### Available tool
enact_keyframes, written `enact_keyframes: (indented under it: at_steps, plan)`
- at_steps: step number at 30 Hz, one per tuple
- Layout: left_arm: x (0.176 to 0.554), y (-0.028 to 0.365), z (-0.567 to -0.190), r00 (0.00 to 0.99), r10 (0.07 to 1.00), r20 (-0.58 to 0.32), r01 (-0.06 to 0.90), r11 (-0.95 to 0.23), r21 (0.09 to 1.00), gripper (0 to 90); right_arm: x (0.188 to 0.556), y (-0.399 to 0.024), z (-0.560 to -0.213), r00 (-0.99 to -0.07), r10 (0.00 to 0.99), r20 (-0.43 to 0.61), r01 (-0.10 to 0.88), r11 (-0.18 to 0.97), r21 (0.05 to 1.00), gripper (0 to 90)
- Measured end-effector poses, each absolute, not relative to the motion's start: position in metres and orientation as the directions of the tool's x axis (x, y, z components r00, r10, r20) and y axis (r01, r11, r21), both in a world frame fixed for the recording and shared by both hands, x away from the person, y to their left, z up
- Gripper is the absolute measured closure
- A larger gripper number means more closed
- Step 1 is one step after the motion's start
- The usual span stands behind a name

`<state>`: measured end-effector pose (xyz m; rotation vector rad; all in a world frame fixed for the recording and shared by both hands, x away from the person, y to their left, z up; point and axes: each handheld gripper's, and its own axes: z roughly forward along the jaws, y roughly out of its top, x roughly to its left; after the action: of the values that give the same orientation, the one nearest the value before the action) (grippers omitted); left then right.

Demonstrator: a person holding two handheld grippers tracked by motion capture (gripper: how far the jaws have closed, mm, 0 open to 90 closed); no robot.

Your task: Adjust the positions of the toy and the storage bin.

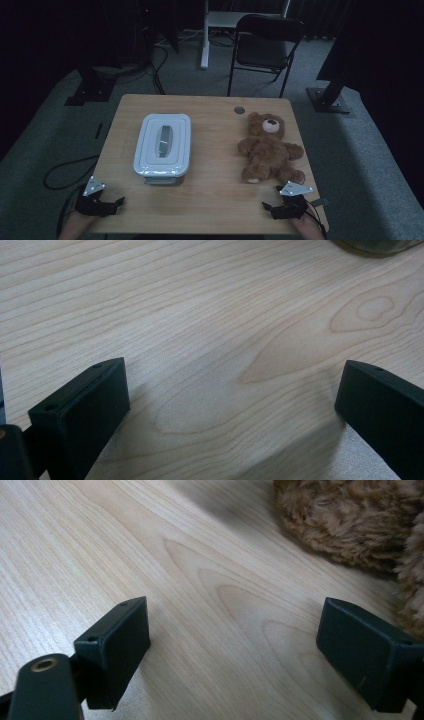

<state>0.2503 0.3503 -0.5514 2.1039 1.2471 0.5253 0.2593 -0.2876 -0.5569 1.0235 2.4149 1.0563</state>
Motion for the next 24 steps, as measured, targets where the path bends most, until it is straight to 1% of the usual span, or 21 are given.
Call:
enact_keyframes:
  at_steps: [10,15,18,20,23,24]
  plan:
    - [0.251,0.349,-0.551,0.473,0.881,0.021,0.630,-0.355,0.691,1.7,0.260,-0.288,-0.557,-0.691,0.723,-0.002,0.490,0.470,0.735,13.2]
    - [0.251,0.347,-0.551,0.477,0.878,0.020,0.630,-0.359,0.689,1.7,0.258,-0.285,-0.557,-0.711,0.703,-0.003,0.475,0.484,0.735,13.4]
    - [0.251,0.345,-0.551,0.465,0.885,0.024,0.632,-0.351,0.691,1.7,0.257,-0.279,-0.556,-0.732,0.681,-0.012,0.451,0.497,0.742,13.3]
    - [0.250,0.344,-0.551,0.466,0.885,0.020,0.633,-0.349,0.692,1.7,0.254,-0.276,-0.549,-0.729,0.683,-0.045,0.418,0.497,0.761,13.3]
    - [0.250,0.343,-0.550,0.477,0.878,0.020,0.624,-0.355,0.696,1.7,0.253,-0.276,-0.540,-0.737,0.676,-0.019,0.406,0.464,0.787,13.4]
    - [0.250,0.343,-0.549,0.478,0.878,0.016,0.623,-0.352,0.698,1.7,0.252,-0.275,-0.527,-0.735,0.678,-0.032,0.378,0.448,0.810,13.4]
